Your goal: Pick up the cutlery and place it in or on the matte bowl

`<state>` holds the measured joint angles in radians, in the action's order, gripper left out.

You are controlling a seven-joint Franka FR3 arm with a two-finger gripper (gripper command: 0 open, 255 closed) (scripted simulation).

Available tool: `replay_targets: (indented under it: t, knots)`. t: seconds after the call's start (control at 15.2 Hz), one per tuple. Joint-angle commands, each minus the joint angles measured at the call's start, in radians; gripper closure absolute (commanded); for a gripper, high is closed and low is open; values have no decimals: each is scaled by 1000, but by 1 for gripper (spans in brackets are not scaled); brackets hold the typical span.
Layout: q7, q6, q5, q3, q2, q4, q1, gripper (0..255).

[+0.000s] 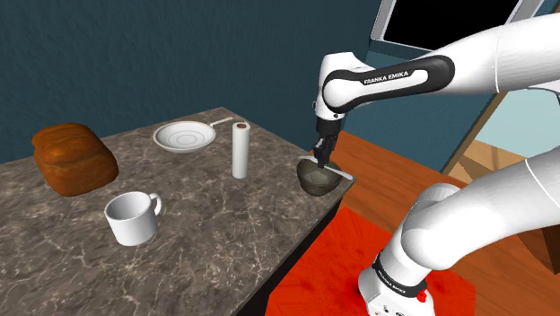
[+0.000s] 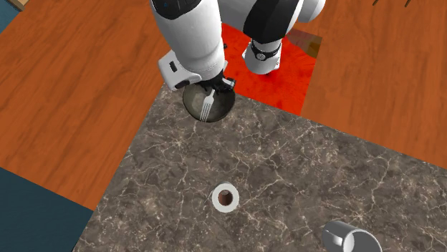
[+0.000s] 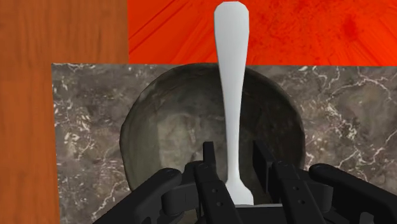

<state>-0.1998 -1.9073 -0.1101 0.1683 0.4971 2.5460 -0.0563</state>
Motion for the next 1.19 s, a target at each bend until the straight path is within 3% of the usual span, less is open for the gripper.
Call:
replay_targets:
  t: [0.0, 0.53, 0.59, 0.92, 1.12]
  knots:
    - [0, -33, -1, 3, -12, 20, 0, 255]
    - [0, -43, -1, 3, -16, 26, 0, 255]
    - [1, -42, -1, 3, -16, 25, 0, 0]
    - [0, -43, -1, 3, -16, 26, 0, 0]
    - [-1, 64, 6, -5, 0, -64, 3, 0]
